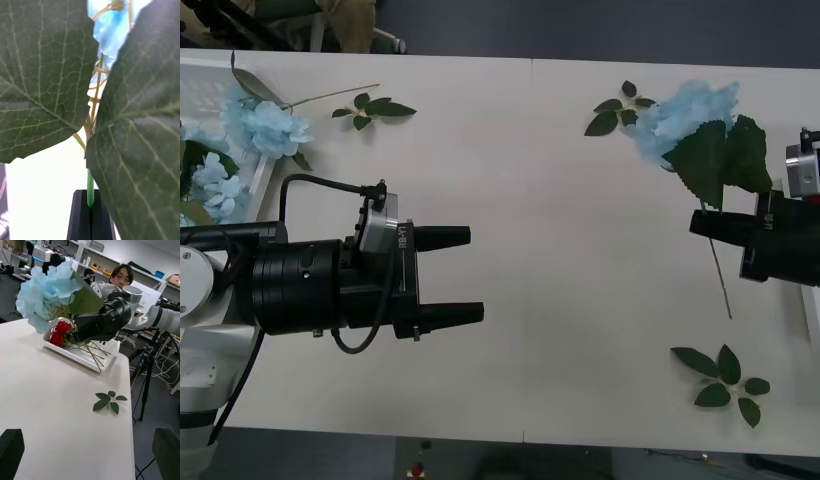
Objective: Put the red flowers into the right box and the blue flowers into the left box
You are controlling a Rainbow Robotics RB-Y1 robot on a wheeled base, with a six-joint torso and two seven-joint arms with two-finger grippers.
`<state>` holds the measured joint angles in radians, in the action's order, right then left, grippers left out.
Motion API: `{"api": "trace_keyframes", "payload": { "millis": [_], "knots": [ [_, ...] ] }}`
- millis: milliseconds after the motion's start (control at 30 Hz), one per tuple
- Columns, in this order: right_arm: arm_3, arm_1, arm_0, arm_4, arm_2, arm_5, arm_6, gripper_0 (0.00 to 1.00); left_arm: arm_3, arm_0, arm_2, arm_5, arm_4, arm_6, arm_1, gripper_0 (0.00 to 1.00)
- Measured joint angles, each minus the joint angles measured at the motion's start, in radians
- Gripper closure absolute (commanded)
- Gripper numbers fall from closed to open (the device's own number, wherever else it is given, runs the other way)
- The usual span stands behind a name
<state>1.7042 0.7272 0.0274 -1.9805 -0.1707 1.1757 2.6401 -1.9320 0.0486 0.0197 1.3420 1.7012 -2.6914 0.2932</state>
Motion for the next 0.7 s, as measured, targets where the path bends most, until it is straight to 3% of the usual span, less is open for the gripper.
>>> {"api": "trace_keyframes", "payload": {
  "millis": [467, 700],
  "knots": [
    [0.017, -0.353, 0.132, 0.057, -0.006, 0.044, 0.034, 1.00, 0.000, 0.000, 0.000, 0.000, 0.000, 0.000, 0.000, 0.00],
    [-0.055, -0.482, 0.188, 0.058, -0.006, 0.063, 0.034, 1.00, 0.000, 0.000, 0.000, 0.000, 0.000, 0.000, 0.000, 0.00]
  ]
}}
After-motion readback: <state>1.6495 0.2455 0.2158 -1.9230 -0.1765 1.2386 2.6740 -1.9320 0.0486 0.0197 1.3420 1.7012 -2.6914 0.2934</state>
